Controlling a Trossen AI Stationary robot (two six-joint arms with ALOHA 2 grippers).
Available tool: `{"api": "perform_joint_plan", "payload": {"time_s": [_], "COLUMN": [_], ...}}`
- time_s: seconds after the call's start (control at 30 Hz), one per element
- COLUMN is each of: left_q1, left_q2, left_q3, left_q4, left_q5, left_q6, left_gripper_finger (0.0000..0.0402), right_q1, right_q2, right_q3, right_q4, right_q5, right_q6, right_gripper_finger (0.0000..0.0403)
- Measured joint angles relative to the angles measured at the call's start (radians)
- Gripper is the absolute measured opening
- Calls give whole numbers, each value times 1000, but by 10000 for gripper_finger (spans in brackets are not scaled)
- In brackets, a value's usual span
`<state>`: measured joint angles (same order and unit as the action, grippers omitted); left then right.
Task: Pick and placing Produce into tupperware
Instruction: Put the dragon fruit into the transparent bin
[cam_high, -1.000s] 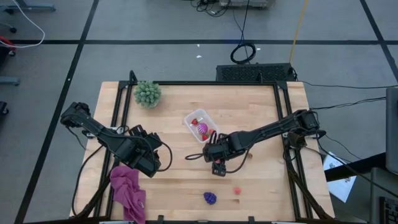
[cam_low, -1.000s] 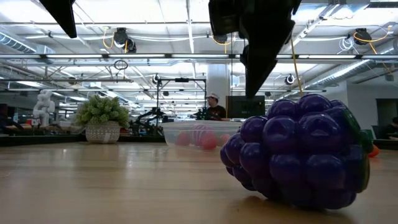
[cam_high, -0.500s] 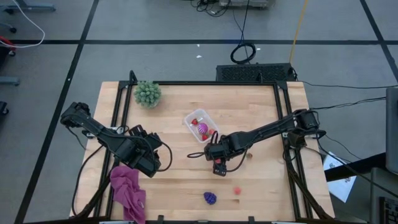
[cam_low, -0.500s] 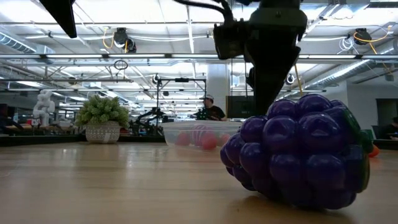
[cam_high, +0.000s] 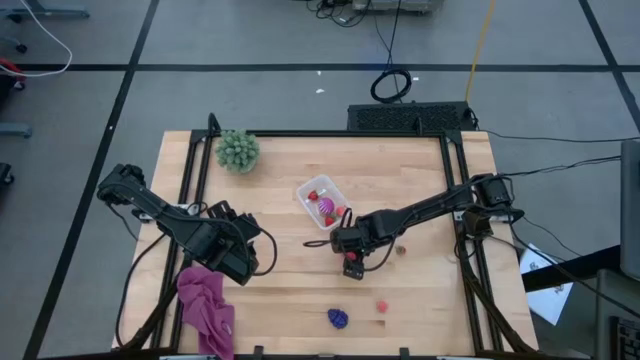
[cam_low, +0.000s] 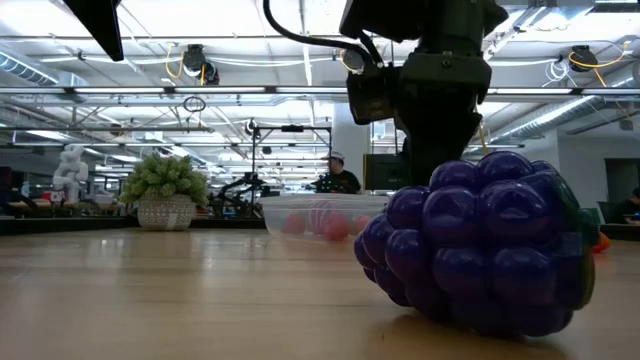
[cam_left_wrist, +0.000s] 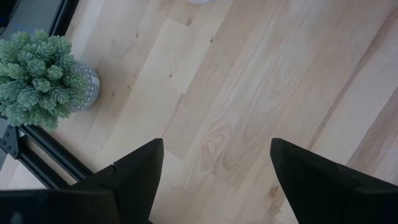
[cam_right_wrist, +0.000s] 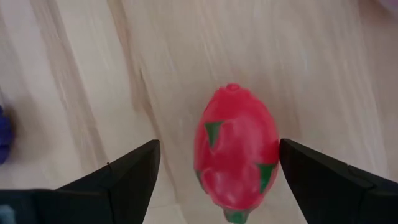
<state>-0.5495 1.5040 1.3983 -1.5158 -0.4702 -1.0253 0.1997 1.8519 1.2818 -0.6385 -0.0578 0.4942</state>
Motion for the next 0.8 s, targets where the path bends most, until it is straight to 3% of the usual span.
{"api": "perform_joint_plan", "payload": {"time_s": [0.43,0.8], "left_q1": [0,0], "left_q2": [0,0], "left_q3": [0,0], "left_q4": [2,2], "left_q5": [0,0], "left_q6": [0,0], "left_gripper_finger": [296,296], "right_q1": [-7,-11], "right_q2": [0,0], "right_q3": [-42,-42], "right_q4": [44,89], "right_q5": [0,0], "right_q6": [-9,-9], "right_gripper_finger": [319,293]}}
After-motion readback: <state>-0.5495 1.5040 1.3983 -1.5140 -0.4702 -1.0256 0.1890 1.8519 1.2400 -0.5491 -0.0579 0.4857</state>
